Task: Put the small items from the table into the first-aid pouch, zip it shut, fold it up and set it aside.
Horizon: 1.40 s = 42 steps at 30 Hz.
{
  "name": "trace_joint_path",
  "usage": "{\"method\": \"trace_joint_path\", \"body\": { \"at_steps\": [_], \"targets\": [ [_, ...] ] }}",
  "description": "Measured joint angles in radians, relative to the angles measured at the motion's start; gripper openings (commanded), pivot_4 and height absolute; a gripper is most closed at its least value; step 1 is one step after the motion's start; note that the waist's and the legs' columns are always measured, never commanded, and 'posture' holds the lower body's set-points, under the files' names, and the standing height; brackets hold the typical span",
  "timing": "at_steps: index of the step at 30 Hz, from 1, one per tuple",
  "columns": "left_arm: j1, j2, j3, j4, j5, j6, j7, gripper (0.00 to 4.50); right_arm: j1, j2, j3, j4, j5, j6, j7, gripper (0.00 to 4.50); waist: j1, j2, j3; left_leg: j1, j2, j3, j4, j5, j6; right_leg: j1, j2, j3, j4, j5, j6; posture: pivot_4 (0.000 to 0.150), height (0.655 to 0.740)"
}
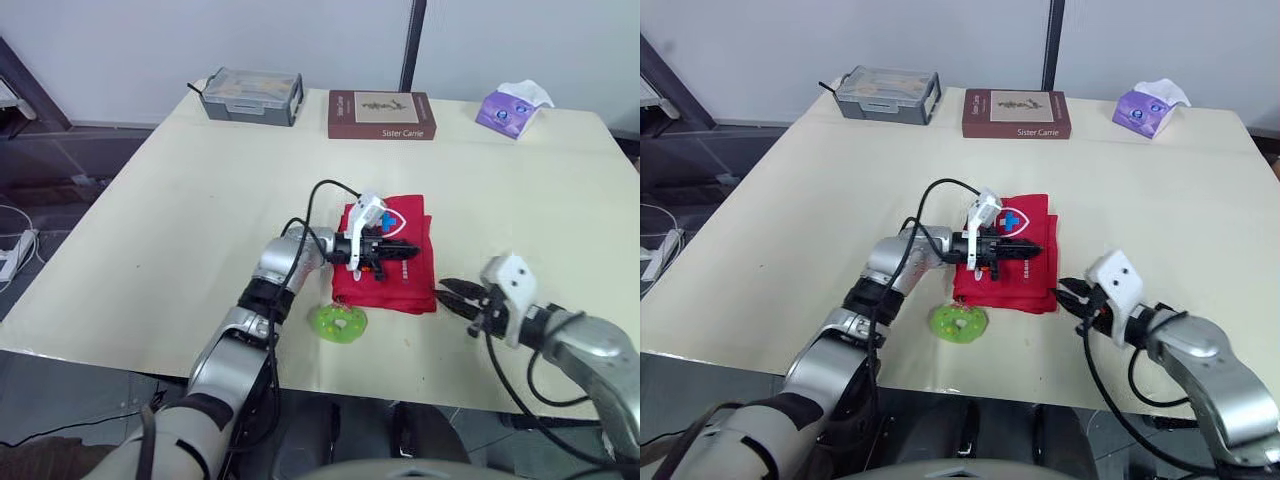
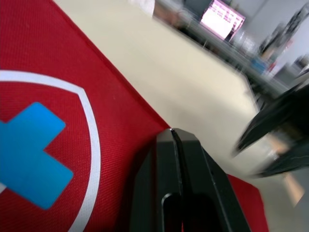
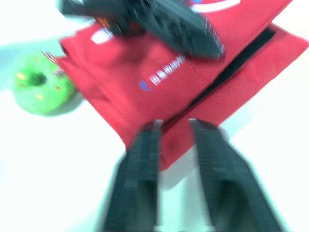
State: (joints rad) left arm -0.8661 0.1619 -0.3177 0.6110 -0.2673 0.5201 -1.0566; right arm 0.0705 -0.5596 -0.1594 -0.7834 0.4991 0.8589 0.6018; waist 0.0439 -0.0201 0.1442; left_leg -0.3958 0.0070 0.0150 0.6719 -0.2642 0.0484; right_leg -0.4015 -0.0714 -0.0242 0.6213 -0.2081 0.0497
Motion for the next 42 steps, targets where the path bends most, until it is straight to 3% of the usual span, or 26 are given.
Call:
{"method": "trace_joint_path", "body": {
  "at_steps": [4,11,16,18,19,23,26,31,34,41,42],
  "targets": [
    [-0.01,-0.012,0.012,0.055,0.031,-0.076,-0.014,0.0,-0.01,0.048,-0.025,-0.058,0.091,0.081,-0.071,4.34,-0.004,0.002,-0.015,0.004,0.001,-0.002,0.0,-0.001,0.001,0.005,-0.002,-0.002,-0.002,-0.002,0.002,0.15,0.74],
    [0.133,0.157,0.139,-0.224,-0.11,0.02,-0.157,0.0,-0.214,0.206,-0.027,0.001,0.186,0.294,-0.298,4.44,-0.039,0.005,-0.008,-0.008,0.004,0.002,-0.002,0.0,0.0,-0.011,0.001,0.002,0.005,0.002,-0.003,0.15,0.74],
    [0.183,0.282,0.233,-0.393,-0.174,0.091,-0.172,1.61,-0.336,0.287,-0.066,0.107,0.259,0.45,-0.377,4.5,-0.038,0.008,-0.002,-0.009,0.003,0.001,-0.003,-0.001,0.001,-0.011,0.001,0.0,0.004,0.002,-0.003,0.15,0.74],
    [0.293,0.402,0.292,-0.551,-0.229,0.136,-0.192,2.17,-0.416,0.329,-0.057,0.226,0.241,0.494,-0.429,4.5,-0.052,0.008,0.001,-0.009,0.003,0.003,-0.003,-0.001,0.001,-0.011,0.001,0.002,0.003,0.001,-0.004,0.15,0.74],
    [0.319,0.428,0.314,-0.583,-0.245,0.149,-0.194,2.78,-0.427,0.337,-0.057,0.251,0.234,0.506,-0.442,4.5,-0.053,0.008,0.002,-0.009,0.003,0.003,-0.003,-0.001,0.001,-0.011,0.001,0.002,0.003,0.001,-0.005,0.15,0.74],
    [0.423,0.499,0.387,-0.718,-0.321,0.193,-0.192,4.39,-0.477,0.405,-0.088,0.335,0.222,0.559,-0.497,4.5,-0.057,0.008,0.005,-0.008,0.003,0.003,-0.003,-0.001,0.001,-0.011,0.001,0.003,0.005,0.001,-0.005,0.15,0.74],
    [0.488,0.531,0.435,-0.796,-0.368,0.206,-0.183,4.48,-0.485,0.408,-0.099,0.375,0.211,0.602,-0.51,4.5,-0.055,0.008,0.005,-0.008,0.003,0.003,-0.003,-0.001,0.001,-0.011,0.001,0.003,0.005,0.0,-0.006,0.15,0.74],
    [0.53,0.572,0.475,-0.872,-0.431,0.216,-0.178,4.48,-0.526,0.521,-0.195,0.458,0.232,0.691,-0.509,4.5,-0.059,0.008,0.006,-0.006,0.004,0.005,-0.003,-0.001,0.001,-0.01,0.002,0.005,0.005,0.0,-0.006,0.15,0.74],
    [0.539,0.591,0.492,-0.884,-0.444,0.214,-0.165,4.5,-0.546,0.531,-0.195,0.511,0.229,0.702,-0.494,3.76,-0.061,0.008,0.006,-0.005,0.004,0.005,-0.004,-0.001,0.001,-0.01,0.003,0.006,0.005,0.0,-0.006,0.15,0.74],
    [0.566,0.58,0.5,-0.927,-0.469,0.211,-0.119,4.5,-0.547,0.447,-0.197,0.479,0.251,0.736,-0.444,0.5,-0.057,0.009,0.007,-0.005,0.003,0.006,-0.004,-0.001,0.0,-0.01,0.003,0.007,0.005,0.0,-0.006,0.15,0.74],
    [0.567,0.576,0.498,-0.933,-0.473,0.211,-0.115,4.5,-0.546,0.414,-0.199,0.469,0.262,0.744,-0.432,0.32,-0.055,0.009,0.007,-0.005,0.003,0.006,-0.004,-0.001,0.001,-0.01,0.003,0.008,0.005,0.0,-0.006,0.15,0.74]
  ]
}}
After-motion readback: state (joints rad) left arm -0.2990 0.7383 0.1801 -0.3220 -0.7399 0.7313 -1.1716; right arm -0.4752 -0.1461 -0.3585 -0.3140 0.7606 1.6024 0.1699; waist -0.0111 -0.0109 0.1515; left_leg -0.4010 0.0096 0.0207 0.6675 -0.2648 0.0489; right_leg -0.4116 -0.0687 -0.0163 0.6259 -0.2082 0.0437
